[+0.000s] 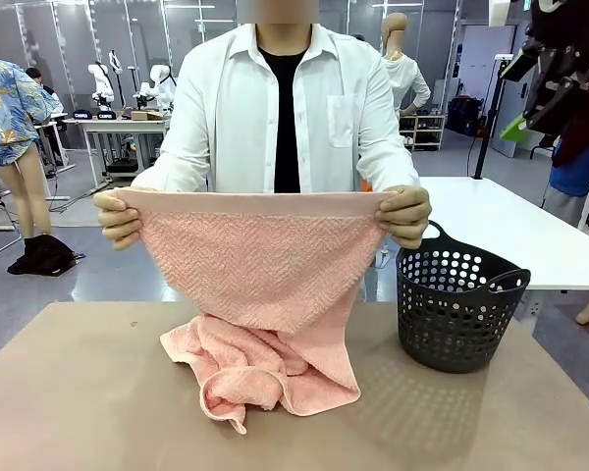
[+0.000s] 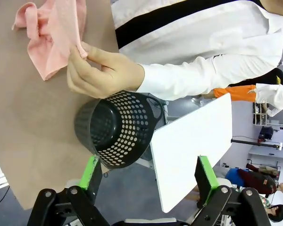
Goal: Fold the towel.
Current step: Grab the top end of the 100 cm Hotel Towel extended by the human.
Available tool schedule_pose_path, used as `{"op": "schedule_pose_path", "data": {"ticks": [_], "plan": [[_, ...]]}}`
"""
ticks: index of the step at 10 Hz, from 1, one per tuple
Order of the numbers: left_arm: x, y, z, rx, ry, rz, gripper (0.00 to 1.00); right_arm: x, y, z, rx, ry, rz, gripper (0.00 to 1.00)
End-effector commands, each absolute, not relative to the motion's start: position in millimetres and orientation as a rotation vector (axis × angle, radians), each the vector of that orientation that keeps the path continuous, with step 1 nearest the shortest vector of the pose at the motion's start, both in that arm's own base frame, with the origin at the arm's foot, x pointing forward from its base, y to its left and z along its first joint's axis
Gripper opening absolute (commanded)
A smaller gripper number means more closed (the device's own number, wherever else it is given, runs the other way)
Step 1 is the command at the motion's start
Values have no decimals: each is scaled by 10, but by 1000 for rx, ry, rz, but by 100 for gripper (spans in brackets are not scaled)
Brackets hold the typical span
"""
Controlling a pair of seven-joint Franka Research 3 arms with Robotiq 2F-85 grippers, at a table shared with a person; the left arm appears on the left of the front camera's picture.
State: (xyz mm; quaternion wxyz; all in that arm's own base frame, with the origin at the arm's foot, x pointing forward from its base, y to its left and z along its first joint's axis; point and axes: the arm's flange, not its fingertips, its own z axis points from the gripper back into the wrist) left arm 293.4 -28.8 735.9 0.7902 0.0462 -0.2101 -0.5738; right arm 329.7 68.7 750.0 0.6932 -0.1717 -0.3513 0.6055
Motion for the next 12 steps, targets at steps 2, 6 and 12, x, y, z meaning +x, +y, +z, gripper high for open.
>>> {"op": "schedule_pose_path", "data": {"ticks": [2,6,12], "plan": [[2893,-299,7374,117,-454,-1238,100,3306,653,7496,-397,-777,1346,100],[3112,-767,7661,216,-416,-1427,100,3383,1094,7805,-318,-652,1437,100],[3614,-1691,7622,118,-426,-1641,100,3419,1927,7635,-246,-502,1602,100]]}}
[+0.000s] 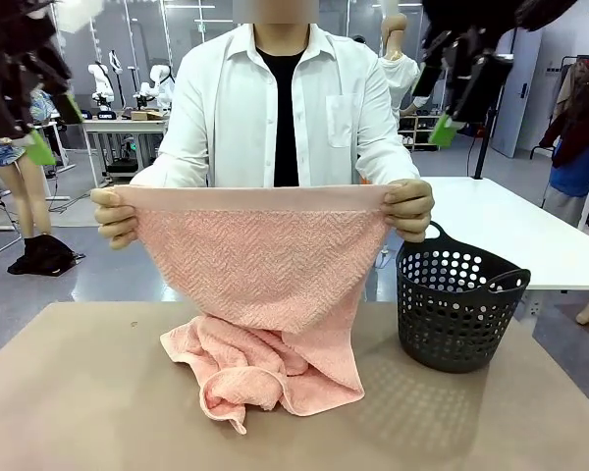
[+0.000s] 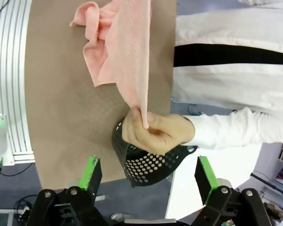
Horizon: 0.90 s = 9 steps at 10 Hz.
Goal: Fold the towel.
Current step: Grab the top end of the 100 cm Hotel Towel extended by the human.
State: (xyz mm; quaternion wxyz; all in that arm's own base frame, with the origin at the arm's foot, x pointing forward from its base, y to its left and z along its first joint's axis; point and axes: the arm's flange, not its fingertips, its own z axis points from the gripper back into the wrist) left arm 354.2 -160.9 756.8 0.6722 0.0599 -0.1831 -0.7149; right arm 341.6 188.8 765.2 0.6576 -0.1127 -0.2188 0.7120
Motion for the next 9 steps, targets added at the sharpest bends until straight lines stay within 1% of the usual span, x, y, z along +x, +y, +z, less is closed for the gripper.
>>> {"op": "schedule_pose_path", "data": {"ticks": [1,3,4,7,9], "plan": [[3679,-1841,7529,97,-399,-1654,100,3431,2002,7544,-245,-517,1611,100],[3788,-2077,7306,45,-375,-1652,100,3509,2138,7392,-254,-512,1610,100],[3820,-2147,7247,81,-352,-1627,100,3540,2210,7348,-254,-512,1626,100],[3920,-2311,7150,94,-353,-1615,100,3675,2398,7214,-230,-473,1635,100],[4048,-2330,7059,100,-327,-1588,100,3851,2542,7077,-166,-435,1662,100]]}}
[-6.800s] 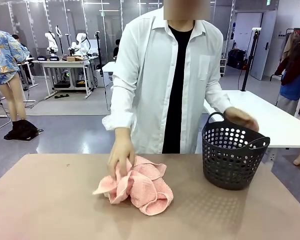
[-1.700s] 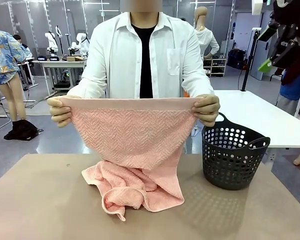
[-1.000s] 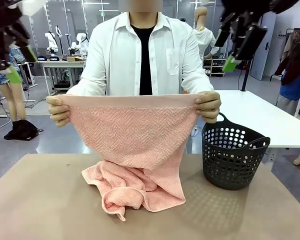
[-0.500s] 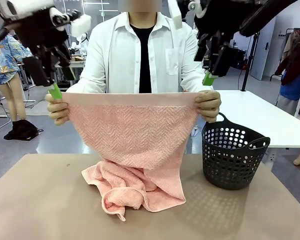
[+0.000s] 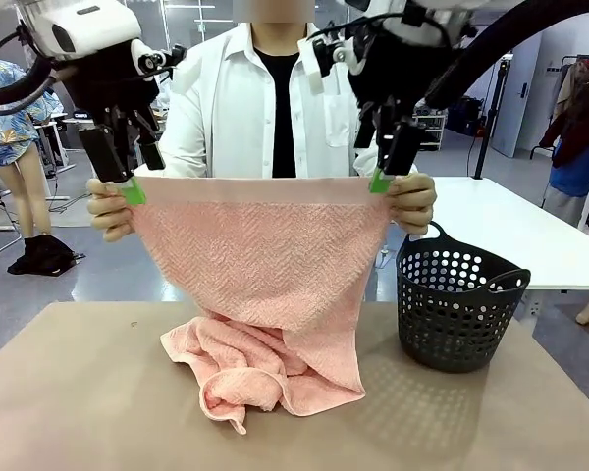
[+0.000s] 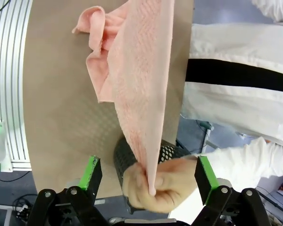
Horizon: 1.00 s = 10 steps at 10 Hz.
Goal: Fold the towel.
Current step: Grab the top end of the 100 cm Hotel Towel extended by the human.
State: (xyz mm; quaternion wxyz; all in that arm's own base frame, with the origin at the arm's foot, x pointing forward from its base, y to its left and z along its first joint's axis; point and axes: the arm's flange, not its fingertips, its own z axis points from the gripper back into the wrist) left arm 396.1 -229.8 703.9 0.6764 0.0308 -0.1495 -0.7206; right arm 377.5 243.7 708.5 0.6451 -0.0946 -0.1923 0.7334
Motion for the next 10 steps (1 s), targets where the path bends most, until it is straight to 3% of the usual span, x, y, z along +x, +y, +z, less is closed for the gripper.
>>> {"op": "schedule_pose_path", "data": {"ticks": [1,5,6,7,8,9,10], "plan": [[4095,-2343,6999,90,-314,-1581,100,3937,2600,6988,-153,-408,1657,100],[4272,-2384,6748,52,-256,-1577,97,4096,2677,6741,-109,-341,1654,100],[4291,-2396,6716,62,-241,-1565,61,4107,2695,6701,-103,-328,1654,100],[4302,-2394,6708,81,-223,-1544,37,4116,2696,6673,-101,-318,1646,60],[4288,-2396,6725,86,-225,-1550,1,4119,2688,6669,-102,-316,1644,40],[4268,-2399,6746,87,-235,-1553,0,4117,2682,6676,-105,-318,1644,0],[4261,-2394,6739,78,-236,-1549,0,4113,2683,6669,-107,-319,1645,35]]}}
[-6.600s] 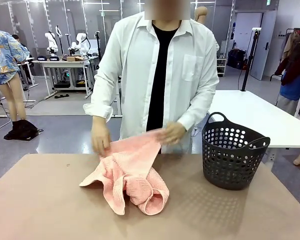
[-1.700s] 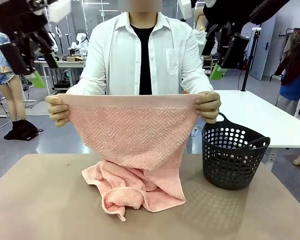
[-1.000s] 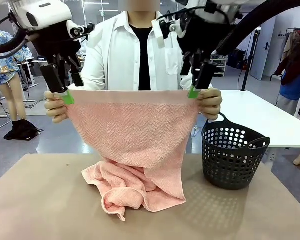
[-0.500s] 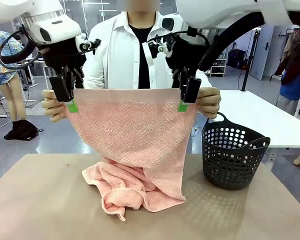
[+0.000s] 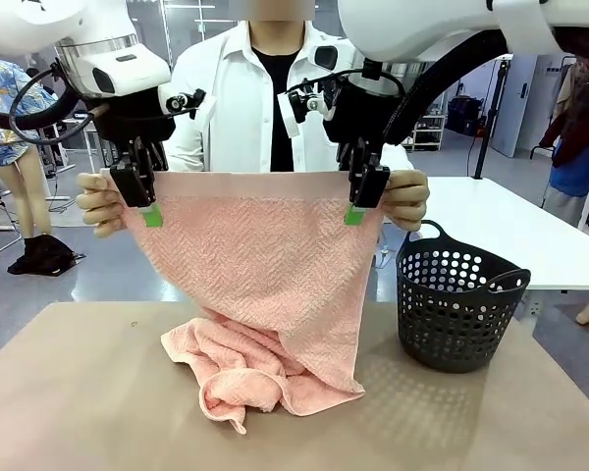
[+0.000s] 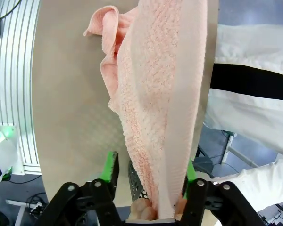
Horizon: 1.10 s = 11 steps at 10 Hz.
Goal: Fold the towel.
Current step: Grab the top end of the 100 cm Hotel Towel extended by the human.
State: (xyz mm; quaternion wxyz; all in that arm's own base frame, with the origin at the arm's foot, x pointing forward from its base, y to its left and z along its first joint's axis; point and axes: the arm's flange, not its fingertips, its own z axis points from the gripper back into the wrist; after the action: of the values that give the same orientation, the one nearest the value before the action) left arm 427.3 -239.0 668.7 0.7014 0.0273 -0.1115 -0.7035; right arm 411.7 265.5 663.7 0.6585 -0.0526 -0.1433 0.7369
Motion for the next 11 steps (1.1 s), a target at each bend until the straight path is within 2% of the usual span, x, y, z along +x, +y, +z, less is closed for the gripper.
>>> {"op": "schedule_pose_path", "data": {"ticks": [1,2,3,11], "plan": [[4262,-2381,6731,71,-232,-1547,0,4109,2684,6659,-102,-321,1646,0],[4253,-2371,6740,70,-233,-1544,5,4112,2680,6642,-98,-320,1644,0],[4245,-2370,6757,69,-238,-1547,0,4115,2677,6639,-93,-326,1643,0],[4266,-2359,6721,56,-245,-1555,0,4115,2662,6653,-109,-333,1666,0]]}}
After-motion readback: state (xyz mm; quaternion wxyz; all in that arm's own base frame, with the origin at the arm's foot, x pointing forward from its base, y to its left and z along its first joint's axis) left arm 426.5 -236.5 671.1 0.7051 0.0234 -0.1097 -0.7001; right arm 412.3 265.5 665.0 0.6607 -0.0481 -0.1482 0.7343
